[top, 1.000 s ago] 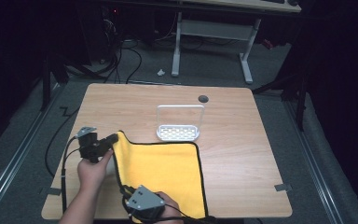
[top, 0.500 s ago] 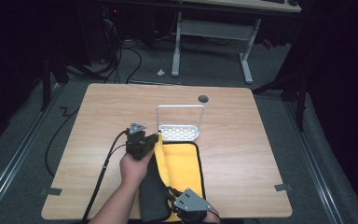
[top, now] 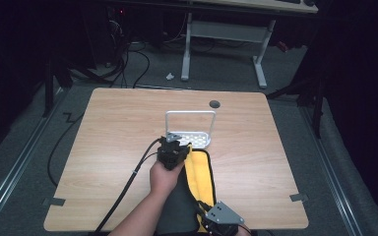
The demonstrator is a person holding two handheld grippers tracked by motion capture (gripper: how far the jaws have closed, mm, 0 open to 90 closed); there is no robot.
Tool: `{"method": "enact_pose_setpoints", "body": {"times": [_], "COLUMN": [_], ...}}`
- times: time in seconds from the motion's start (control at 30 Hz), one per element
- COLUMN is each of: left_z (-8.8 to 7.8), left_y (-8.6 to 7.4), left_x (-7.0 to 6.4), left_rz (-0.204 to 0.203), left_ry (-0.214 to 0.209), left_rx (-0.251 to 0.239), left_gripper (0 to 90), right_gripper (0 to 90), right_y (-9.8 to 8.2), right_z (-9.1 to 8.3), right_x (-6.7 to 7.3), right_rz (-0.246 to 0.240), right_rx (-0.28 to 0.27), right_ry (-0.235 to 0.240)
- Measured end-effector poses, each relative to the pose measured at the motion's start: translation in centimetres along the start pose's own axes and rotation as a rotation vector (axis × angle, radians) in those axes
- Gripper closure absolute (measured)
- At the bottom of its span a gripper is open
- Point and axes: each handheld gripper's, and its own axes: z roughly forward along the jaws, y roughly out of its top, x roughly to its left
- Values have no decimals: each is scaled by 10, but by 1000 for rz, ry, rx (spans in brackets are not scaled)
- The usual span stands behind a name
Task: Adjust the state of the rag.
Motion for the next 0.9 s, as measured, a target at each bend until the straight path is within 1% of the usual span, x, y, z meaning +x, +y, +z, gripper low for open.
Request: {"method": "enact_pose_setpoints", "body": {"times": [0.03, 0.1, 0.13, 0.3, 0.37, 0.43, 0.5, 0.57, 0.6, 0.67, 0.73, 0.8, 0.83, 0.9], "left_z": [0, 0, 0, 9, 14, 16, 13, 6, 1, -10, -19, -32, -38, -51], "left_y": [1, 3, 4, 3, 2, 1, 0, 0, 0, -2, -6, -13, -18, -30], "left_x": [-2, -6, -7, -13, -14, -14, -15, -15, -15, -11, -6, 3, 8, 18], "left_rz": [3, 15, 17, 17, 7, -8, 1, 24, 29, 36, 57, 72, 72, 71], "left_ry": [-3, -9, -11, -19, -30, -57, -83, -100, -105, -115, -98, -79, -71, -57], "left_rx": [-5, -14, -12, 8, 24, 31, 17, -13, -25, -37, -40, -33, -37, -31], "left_gripper": [823, 823, 820, 799, 752, 678, 594, 539, 516, 508, 500, 498, 499, 501], "right_gripper": [812, 812, 812, 803, 792, 765, 702, 689, 681, 681, 682, 682, 682, 683], "right_y": [-2, -2, -4, -8, -10, -12, -13, -13, -12, -12, -12, -12, -12, -13], "right_z": [-3, -6, -8, -9, -8, -8, -7, -9, -11, -11, -11, -10, -8, -7], "right_x": [0, -1, -3, -5, -6, -7, -8, -10, -12, -14, -15, -15, -15, -15], "right_rz": [-7, 2, 6, 12, 15, 20, 32, 41, 48, 52, 58, 56, 48, 50], "right_rx": [-4, -8, -10, 5, 16, 28, 32, 23, 11, 7, 10, 11, 14, 16], "right_ry": [-16, -16, -22, -27, -34, -38, -43, -46, -56, -55, -60, -63, -61, -60]}}
